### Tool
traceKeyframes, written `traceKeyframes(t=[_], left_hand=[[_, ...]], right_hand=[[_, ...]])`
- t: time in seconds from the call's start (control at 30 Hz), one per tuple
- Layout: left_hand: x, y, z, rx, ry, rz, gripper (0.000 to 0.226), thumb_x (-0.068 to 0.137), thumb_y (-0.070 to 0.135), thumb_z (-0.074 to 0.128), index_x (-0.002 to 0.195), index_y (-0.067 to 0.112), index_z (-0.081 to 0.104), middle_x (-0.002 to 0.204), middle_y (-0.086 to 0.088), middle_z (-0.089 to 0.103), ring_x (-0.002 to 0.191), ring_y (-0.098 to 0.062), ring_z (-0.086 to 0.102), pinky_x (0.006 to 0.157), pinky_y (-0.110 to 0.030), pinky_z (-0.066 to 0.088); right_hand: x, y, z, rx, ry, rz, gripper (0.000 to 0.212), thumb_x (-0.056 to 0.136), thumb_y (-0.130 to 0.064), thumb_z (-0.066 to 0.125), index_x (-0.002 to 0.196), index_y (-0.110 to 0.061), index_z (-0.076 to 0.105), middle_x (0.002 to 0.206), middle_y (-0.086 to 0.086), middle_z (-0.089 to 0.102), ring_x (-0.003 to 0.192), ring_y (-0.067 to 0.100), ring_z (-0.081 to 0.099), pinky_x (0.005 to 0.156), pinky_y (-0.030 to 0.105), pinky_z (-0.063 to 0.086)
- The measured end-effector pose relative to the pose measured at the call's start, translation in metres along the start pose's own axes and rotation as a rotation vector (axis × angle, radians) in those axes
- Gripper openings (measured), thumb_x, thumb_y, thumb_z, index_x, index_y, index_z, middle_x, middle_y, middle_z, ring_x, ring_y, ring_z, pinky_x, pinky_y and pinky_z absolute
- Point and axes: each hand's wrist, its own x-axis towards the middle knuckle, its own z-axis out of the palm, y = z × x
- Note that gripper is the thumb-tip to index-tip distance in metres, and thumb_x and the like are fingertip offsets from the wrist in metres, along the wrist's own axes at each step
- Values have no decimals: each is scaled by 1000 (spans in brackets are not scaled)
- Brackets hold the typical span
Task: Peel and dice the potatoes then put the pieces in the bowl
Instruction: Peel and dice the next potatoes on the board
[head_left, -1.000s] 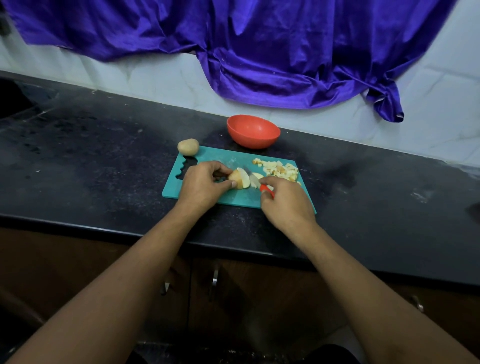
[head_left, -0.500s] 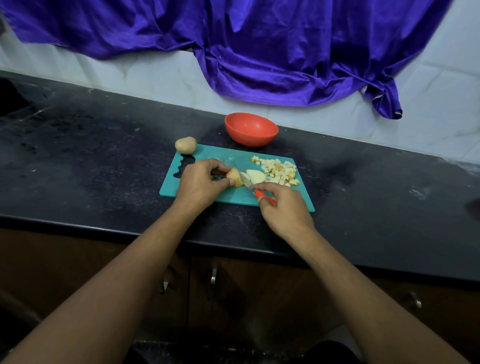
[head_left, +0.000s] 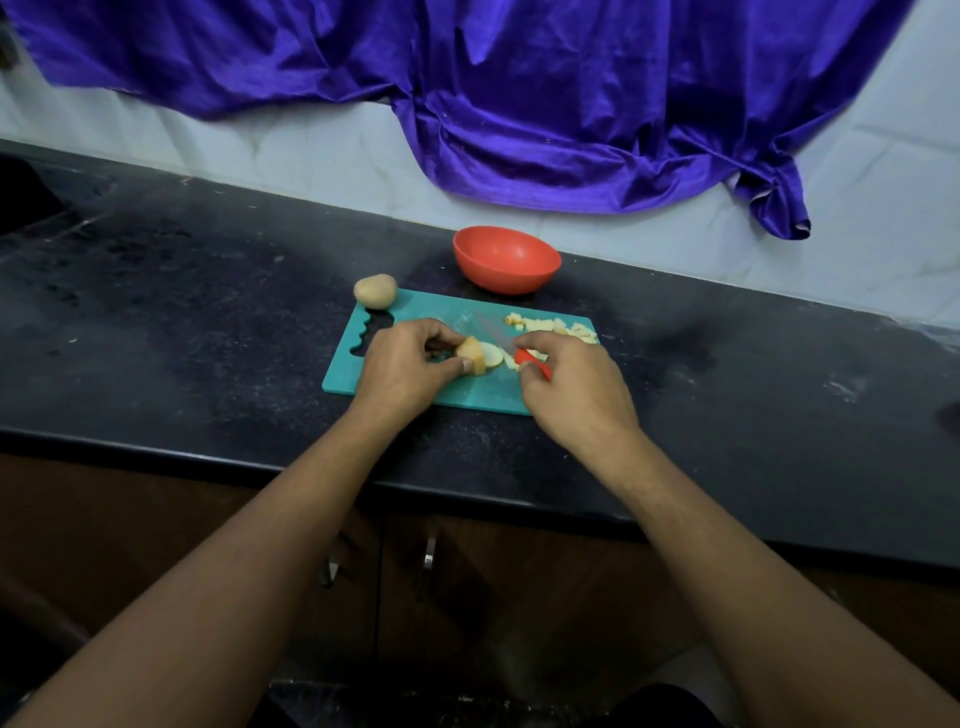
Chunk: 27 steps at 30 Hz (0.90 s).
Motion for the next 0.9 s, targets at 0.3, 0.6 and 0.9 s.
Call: traceKeyframes(t=[0.3, 0.6, 0.9], left_hand=[[-1, -1, 1, -38, 6, 7, 22, 78, 25, 89, 96, 28, 76, 92, 18, 74, 89, 4, 67, 92, -29, 57], [2, -8, 4, -54, 3, 3, 22, 78, 27, 89, 97, 27, 78, 93, 16, 75, 92, 1, 68, 93, -35, 58], [4, -10, 4, -14, 16, 42, 18, 79, 27, 87, 95, 30, 78, 93, 17, 75, 94, 0, 68, 94, -37, 57]], right_hand=[[-4, -17, 1, -70, -21, -40, 39, 100, -26, 53, 136, -36, 64, 110, -6, 73, 78, 11, 56, 66, 29, 42], [-10, -38, -5, -262, -42, -97, 40, 99, -24, 52, 137, -33, 63, 116, 1, 72, 107, 25, 65, 81, 38, 52], [-4, -54, 3, -384, -96, -85, 27, 96, -22, 57, 122, -21, 65, 93, 3, 59, 83, 24, 53, 66, 36, 41]])
